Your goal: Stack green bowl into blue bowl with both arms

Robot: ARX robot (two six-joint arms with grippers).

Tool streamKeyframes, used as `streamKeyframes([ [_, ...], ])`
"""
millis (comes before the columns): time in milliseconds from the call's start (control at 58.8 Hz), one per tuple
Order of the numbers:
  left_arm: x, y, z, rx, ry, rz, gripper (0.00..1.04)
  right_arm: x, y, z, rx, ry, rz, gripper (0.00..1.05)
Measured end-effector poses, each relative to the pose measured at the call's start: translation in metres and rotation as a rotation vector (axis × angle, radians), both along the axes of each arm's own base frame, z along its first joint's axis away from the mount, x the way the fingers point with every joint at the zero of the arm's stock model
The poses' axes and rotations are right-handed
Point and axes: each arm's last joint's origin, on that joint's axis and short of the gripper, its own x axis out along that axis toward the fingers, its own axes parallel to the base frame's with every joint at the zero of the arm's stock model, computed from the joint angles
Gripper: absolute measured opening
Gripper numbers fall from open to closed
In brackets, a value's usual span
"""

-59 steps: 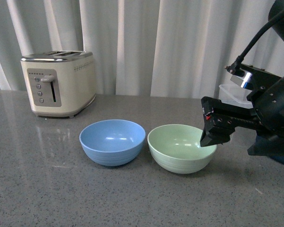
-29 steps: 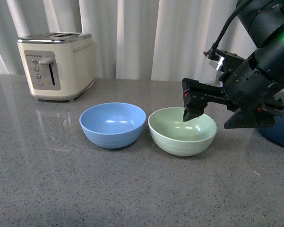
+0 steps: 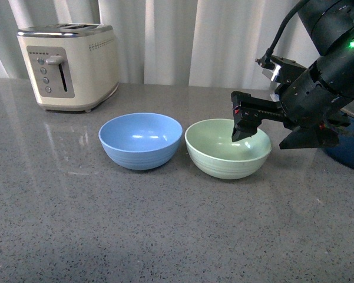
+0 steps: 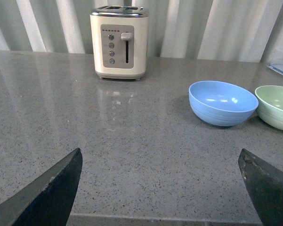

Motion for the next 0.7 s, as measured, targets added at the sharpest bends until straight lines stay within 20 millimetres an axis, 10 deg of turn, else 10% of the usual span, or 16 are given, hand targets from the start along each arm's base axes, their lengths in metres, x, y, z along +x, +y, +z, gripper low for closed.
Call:
streamKeyframes([
  [153, 0.0, 0.0, 0.0, 0.0, 0.0, 0.0, 0.98, 0.002, -0.001, -0.001, -0.007, -0.03, 0.007, 0.89],
  [697, 0.0, 0.0, 0.0, 0.0, 0.0, 0.0, 0.98, 0.0, -0.011, -0.014, 0.004, 0.003, 0.005, 0.01],
])
